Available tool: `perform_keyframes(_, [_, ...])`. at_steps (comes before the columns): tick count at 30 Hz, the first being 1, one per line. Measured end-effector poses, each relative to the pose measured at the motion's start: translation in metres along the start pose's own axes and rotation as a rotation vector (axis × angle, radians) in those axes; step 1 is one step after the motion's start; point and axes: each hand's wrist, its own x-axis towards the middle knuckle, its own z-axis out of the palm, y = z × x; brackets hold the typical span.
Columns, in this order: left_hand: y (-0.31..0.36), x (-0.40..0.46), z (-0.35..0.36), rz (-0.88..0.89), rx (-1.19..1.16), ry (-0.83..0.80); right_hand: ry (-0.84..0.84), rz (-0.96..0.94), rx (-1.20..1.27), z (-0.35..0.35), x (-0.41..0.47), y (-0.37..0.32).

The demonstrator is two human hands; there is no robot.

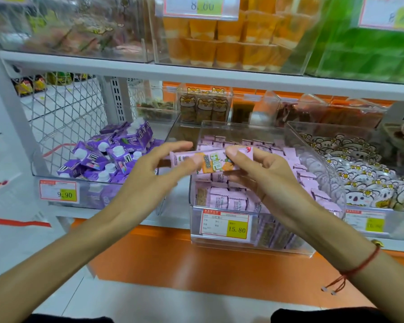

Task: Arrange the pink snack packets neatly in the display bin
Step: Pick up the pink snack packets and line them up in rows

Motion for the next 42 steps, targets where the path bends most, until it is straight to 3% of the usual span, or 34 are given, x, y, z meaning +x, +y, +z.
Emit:
perform_keyframes(4, [0.003,-0.007,0.003,0.24,0.253,-0.01,0.038,-0.21,-0.11,0.005,-0.007,-0.004])
perform_keyframes(10, [0.005,-0.008,0.01,0.166,0.02,-0.086,-0.037,-0.316,-0.168,0.007,-0.01,-0.003])
perform_keyframes(17, [0.005,-0.009,0.011,0.305,-0.061,-0.046,-0.021,-0.378,-0.245,0.005,-0.004,0.005])
perform_keyframes(21, [-0.001,-0.008,0.011,0.348,-0.043,-0.008,-0.095,-0.288,-0.73,-0.013,0.002,0.021])
perform_keyframes(24, [-0.009,-0.006,0.015,0.372,-0.001,-0.04,-0.234,-0.349,-1.072,-0.021,0.002,0.031])
perform_keyframes(31, [-0.014,-0.002,0.008,0.416,0.305,-0.024,-0.191,-0.42,-1.135,-0.027,-0.004,0.032])
perform_keyframes(37, [-0.021,-0.004,0.001,0.59,0.877,-0.008,-0.183,-0.433,-1.17,-0.026,-0.006,0.032])
perform_keyframes(42, [-0.027,-0.005,0.002,0.722,1.096,-0.079,-0.2,-0.447,-1.169,-0.027,-0.006,0.033])
